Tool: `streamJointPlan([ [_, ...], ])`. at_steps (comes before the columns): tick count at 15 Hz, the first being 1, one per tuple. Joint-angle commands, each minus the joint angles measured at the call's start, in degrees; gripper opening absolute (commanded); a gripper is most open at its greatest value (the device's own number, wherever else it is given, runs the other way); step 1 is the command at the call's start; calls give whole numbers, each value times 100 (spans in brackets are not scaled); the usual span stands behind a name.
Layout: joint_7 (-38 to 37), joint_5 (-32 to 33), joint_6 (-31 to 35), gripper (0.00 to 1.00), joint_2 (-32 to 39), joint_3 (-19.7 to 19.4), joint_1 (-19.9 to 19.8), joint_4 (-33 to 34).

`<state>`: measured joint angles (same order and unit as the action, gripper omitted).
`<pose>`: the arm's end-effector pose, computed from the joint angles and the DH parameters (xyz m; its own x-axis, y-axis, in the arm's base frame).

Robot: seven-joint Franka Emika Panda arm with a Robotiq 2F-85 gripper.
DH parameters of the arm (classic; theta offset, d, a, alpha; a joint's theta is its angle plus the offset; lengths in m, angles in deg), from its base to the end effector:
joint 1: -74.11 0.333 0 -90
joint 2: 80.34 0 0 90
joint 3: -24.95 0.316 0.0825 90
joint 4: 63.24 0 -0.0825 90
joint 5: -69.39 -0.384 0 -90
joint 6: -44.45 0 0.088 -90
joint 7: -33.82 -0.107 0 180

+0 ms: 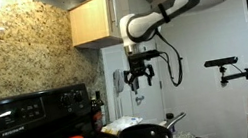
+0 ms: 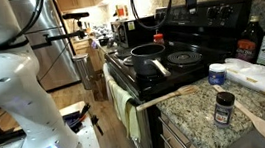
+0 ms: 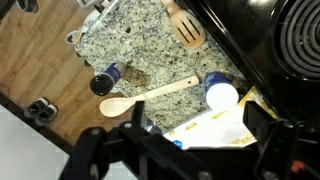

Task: Remove the lid from the pot on the stove, pick up the wooden spoon from the right side of the countertop and put it inside the pot

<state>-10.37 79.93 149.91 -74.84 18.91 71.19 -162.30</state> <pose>0.5855 -0.1049 0.5191 0.6383 -0.7572 0.1385 -0.7698 -0.6258 0.1261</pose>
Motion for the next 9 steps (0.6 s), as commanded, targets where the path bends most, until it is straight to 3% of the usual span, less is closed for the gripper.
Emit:
streamJointPlan([
  [1, -692, -213, 5, 100, 178, -201, -187, -54],
  [6, -1494, -650, -77, 100, 606, -502, -411, -144],
  [7, -1161, -410, -22, 100, 474, -470, -353, -127],
  [9, -1292, -525, -21, 100, 623, -528, -401, -145],
])
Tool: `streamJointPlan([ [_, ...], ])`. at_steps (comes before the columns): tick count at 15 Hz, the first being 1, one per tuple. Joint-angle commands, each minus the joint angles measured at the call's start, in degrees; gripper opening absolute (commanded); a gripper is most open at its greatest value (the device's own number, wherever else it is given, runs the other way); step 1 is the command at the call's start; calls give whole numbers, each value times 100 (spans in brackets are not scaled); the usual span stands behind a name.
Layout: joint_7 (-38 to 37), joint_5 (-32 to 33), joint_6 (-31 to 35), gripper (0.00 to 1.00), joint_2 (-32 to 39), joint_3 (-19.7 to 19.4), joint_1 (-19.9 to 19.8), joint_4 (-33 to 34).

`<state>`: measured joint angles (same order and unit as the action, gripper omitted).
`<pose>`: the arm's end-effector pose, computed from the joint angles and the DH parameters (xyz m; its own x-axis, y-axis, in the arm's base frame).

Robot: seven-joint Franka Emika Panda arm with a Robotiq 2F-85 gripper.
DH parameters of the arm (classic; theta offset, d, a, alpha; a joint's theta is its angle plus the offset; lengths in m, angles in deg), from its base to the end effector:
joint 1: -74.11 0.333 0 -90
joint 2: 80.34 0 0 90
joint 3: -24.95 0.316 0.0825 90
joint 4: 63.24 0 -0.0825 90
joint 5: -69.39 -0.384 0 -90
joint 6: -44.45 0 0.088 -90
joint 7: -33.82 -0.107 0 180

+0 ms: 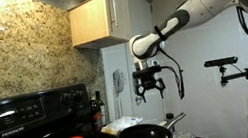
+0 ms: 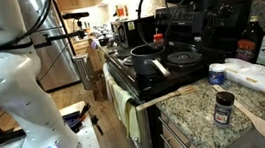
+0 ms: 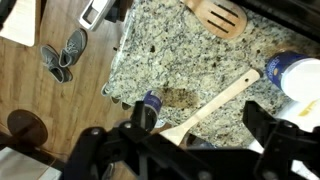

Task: Remove the lid from the pot on the stove, pick up the wooden spoon from the right side of the countertop and put it inside the pot

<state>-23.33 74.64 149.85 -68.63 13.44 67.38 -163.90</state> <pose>0.5749 -0.1899 0.4419 0.2854 -0.9576 0.0403 -0.9466 -0.2751 0.1680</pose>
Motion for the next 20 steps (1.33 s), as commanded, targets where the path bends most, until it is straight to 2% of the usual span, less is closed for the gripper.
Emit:
streamJointPlan([
  [1, -29, -13, -15, 100, 37, 14, -19, 15],
  [3, -66, -22, -15, 100, 43, 22, -10, 18],
  [4, -551, -226, 115, 100, -3, 3, 0, -25],
  [7, -1113, -918, 408, 100, 187, 53, -41, -86],
  [11, -1737, -1665, 1275, 100, 460, 47, -47, -294],
  [15, -2286, -1807, 2162, 100, 772, -18, -21, -537],
  [20, -2593, -1677, 2391, 100, 850, -116, -22, -703],
])
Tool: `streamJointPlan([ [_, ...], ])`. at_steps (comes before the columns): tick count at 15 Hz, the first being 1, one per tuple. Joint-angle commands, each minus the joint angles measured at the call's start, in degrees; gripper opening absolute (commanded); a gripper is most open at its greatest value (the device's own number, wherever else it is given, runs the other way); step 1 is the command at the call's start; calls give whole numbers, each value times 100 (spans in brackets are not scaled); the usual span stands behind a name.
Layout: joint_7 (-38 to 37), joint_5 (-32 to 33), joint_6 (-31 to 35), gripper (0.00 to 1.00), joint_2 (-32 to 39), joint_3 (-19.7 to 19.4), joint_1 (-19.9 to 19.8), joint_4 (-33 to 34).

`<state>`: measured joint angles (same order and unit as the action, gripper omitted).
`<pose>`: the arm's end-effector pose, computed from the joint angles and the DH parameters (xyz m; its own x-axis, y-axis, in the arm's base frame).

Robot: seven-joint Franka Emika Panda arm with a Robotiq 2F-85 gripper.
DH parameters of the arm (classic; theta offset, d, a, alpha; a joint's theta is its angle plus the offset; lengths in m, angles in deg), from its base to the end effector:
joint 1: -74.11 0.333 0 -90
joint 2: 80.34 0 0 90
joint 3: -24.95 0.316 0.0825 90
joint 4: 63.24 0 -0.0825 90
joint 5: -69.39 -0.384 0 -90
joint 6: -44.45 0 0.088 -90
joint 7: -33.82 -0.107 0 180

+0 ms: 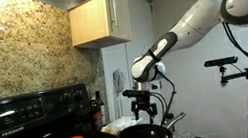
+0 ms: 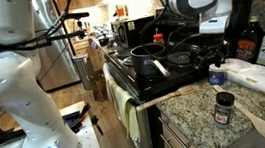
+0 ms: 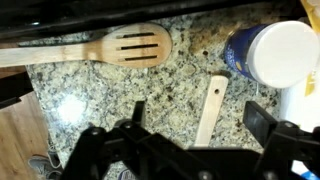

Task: Remove the lid from the pot on the stove, pick up the wooden spoon from the right side of the countertop and put it inside the pot

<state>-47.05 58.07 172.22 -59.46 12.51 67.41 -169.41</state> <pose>0.6052 -0.1944 0.3324 -0.2737 -0.9587 -0.0776 -0.9604 0.2768 -0.0328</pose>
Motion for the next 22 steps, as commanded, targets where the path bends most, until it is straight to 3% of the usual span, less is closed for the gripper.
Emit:
streamJointPlan([
  [1, -237, -4, 145, 100, -91, -42, -28, -170],
  [7, -578, 151, 457, 100, 59, -195, -11, -142],
  [13, -495, 116, 678, 100, 464, -173, -16, -48],
  [19, -507, 82, 1455, 100, 898, -176, 32, 9],
  [22, -489, 2, 1450, 100, 1123, -147, -17, 137],
])
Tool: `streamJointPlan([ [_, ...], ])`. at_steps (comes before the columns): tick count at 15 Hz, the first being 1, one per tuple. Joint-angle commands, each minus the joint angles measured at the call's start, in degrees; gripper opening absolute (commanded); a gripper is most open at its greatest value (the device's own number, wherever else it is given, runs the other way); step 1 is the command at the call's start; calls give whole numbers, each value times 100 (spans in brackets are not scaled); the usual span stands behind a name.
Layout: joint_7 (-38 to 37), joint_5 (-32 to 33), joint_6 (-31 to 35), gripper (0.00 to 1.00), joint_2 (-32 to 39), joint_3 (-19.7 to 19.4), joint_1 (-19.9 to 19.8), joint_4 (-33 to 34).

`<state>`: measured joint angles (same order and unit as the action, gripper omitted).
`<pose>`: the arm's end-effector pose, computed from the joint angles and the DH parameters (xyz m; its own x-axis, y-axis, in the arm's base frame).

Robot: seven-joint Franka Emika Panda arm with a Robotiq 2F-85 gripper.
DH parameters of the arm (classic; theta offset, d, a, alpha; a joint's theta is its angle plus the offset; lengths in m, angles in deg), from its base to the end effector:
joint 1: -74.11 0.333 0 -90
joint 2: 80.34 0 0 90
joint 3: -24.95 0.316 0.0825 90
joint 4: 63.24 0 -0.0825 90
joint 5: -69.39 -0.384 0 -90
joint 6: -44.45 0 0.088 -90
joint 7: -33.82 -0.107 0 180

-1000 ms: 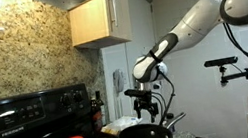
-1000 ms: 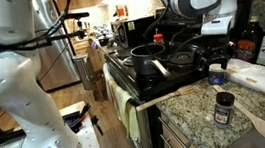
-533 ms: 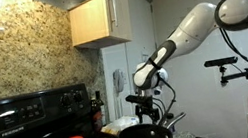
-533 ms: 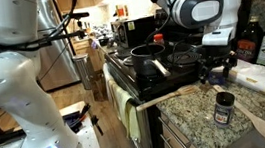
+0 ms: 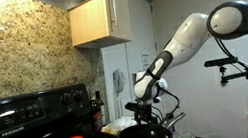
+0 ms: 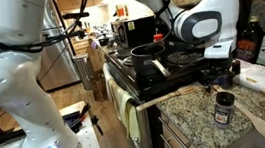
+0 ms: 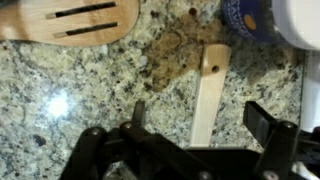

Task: Remove the lid from the pot on the stove, pick up the wooden spoon from the right side of the countertop and put it inside the pot

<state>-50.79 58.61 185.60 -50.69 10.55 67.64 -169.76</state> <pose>0.6127 -0.2217 0.2574 -0.3639 -0.9314 0.0007 -0.9260 0.3617 -0.1084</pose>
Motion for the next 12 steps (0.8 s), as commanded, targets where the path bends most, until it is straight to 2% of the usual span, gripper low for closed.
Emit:
streamJointPlan([
  [1, -128, -51, 109, 100, 307, 40, -41, 203],
  [7, -107, -78, 87, 100, 497, 36, -57, 359],
  [8, -108, -75, 85, 75, 511, 33, -56, 376],
  [9, -108, -76, 79, 73, 514, 31, -57, 387],
  [12, -105, -77, 81, 53, 519, 30, -56, 405],
])
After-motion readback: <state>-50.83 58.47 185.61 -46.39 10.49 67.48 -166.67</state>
